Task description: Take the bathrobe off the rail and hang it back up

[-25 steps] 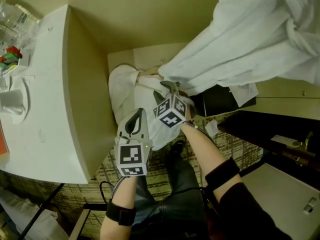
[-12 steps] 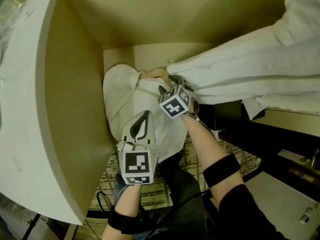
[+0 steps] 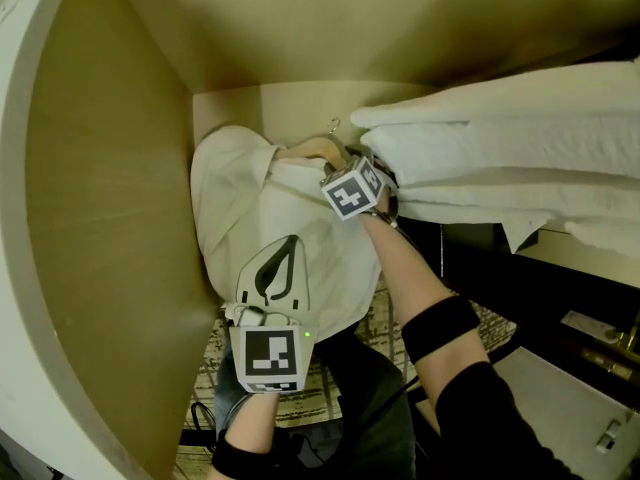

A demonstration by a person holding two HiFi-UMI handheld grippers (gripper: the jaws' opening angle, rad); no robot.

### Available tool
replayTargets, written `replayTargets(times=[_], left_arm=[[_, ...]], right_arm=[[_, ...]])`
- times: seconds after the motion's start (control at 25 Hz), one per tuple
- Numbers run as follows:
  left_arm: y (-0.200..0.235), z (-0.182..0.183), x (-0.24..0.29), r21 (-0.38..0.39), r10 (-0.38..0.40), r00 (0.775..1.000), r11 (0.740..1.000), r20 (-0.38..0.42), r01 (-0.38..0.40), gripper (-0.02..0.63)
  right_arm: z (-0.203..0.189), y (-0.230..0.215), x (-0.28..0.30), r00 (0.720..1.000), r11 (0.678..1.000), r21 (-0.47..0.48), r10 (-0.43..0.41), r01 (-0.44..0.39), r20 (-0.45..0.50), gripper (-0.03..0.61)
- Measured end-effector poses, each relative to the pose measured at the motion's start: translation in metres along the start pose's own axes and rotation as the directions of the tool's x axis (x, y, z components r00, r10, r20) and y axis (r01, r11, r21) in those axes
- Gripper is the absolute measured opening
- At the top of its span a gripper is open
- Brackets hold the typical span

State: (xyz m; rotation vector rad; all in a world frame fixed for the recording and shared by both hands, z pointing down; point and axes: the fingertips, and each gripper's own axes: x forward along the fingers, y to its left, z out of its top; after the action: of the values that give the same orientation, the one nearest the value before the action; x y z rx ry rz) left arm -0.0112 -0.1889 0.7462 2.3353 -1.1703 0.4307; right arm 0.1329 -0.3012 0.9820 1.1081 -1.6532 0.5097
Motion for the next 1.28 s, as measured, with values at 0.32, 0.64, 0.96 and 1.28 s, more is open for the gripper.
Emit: replayTargets(times=[0.32,0.64,0.96,1.28], left_arm=[[0.016,-0.023,0.04,0.029,-0.001,0.999,1.0,-0.035,0.003,0.003],[0.018,-0.05,0.076,0.038,-0.022,0.997,0.999,-0.071,0.025,0.003],[0.016,-0.069,0.086,0.032,-0.03,0.994,0.999,-0.108,0.034,0.003],[0.012,-0.077,0.09,0.034,-0.04,0.991,0.998,-0.128,0.045,0.003]], right_arm=[[-0.003,-0.006,0.032,0.999,0.999,0.035,0.032,-0.031,-0.035,0.241],[0.016,-0.006,0.034,0.994,0.994,0.017,0.109,-0.109,0.003,0.225],[0.007,-0.006,0.055,0.988,0.987,0.065,0.147,-0.144,-0.042,0.218],[-0.008,-0.007,0.062,0.983,0.977,0.139,0.172,-0.161,-0.066,0.218]])
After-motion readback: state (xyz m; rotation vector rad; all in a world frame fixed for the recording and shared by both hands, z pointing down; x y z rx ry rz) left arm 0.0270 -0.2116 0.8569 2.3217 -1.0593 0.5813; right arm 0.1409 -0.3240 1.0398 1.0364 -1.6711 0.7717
